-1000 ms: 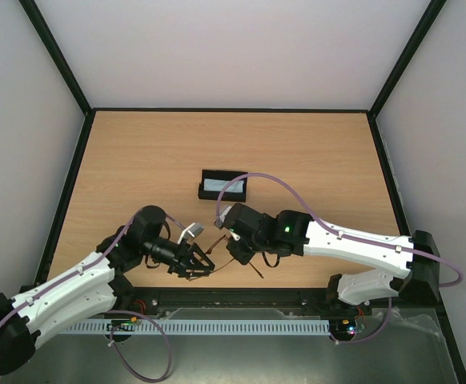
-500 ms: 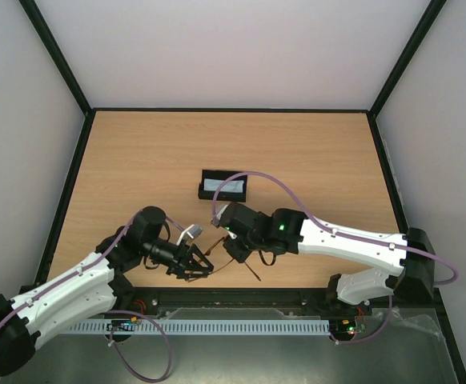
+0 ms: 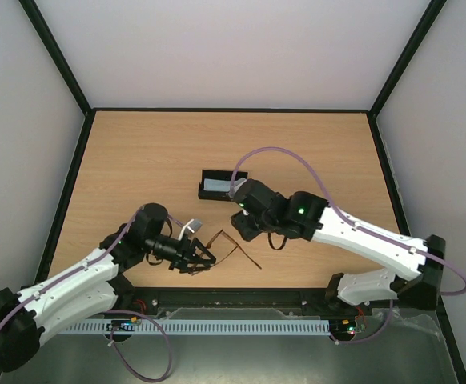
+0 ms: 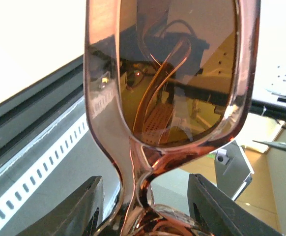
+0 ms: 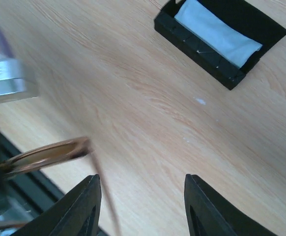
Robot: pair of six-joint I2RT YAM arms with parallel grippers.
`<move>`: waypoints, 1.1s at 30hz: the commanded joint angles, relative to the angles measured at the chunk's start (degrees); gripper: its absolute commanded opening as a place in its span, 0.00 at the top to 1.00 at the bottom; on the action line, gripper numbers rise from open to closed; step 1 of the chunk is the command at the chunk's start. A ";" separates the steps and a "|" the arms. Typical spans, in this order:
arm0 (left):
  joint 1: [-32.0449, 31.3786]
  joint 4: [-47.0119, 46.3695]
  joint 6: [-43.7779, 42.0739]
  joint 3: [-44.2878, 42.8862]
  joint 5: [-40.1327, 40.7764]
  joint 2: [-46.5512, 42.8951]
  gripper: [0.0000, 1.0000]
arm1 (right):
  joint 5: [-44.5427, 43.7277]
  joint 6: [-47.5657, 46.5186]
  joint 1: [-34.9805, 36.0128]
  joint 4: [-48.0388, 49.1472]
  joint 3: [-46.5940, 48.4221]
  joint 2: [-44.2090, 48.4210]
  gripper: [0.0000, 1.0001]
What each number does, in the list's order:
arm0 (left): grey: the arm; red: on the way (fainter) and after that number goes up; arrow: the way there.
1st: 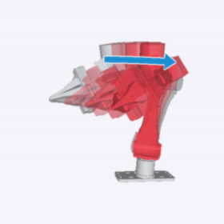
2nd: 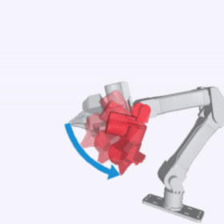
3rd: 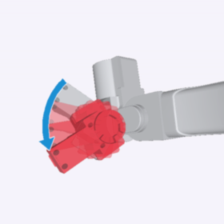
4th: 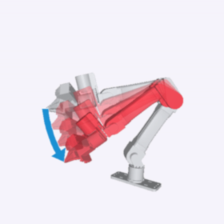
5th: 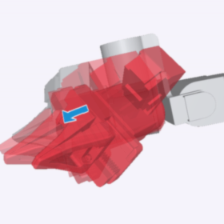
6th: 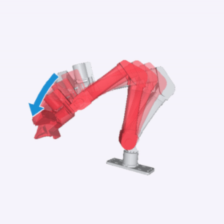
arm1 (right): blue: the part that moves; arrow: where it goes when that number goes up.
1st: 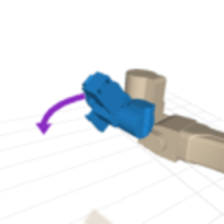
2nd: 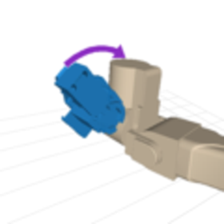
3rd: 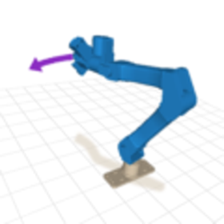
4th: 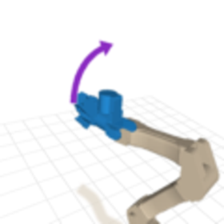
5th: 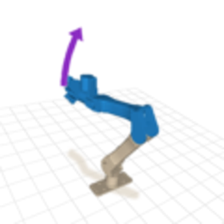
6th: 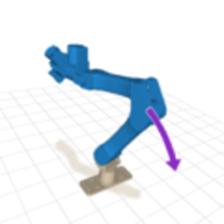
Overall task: Organize the sunglasses
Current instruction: Fold the sunglasses.
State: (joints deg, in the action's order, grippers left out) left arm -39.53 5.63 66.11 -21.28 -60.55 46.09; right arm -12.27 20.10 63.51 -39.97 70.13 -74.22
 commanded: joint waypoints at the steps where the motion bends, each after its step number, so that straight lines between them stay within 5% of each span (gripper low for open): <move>1: 0.59 -10.33 5.00 -1.53 3.06 2.31 0.77 | 5.13 4.28 -0.05 -7.40 2.86 5.00 0.56; 4: 0.82 -13.41 5.68 -2.46 5.19 4.33 0.78 | 9.29 6.27 -0.05 -8.65 1.40 8.11 0.69; 11: 2.38 -20.82 8.27 -2.63 9.20 8.20 0.78 | 18.23 9.68 1.37 -5.78 -6.66 11.68 0.75; 19: 2.46 -25.78 10.41 -3.88 8.84 11.23 0.78 | 15.47 10.08 1.76 -1.61 -9.67 6.25 0.78; 33: 1.75 -23.40 9.61 -3.84 8.42 9.81 0.78 | 9.08 8.87 -0.96 1.12 1.95 -8.82 0.80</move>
State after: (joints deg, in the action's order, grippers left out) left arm -37.04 -17.02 76.18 -24.21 -50.94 57.17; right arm -0.73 29.28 63.53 -39.55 67.61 -81.78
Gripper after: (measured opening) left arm 0.467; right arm 0.209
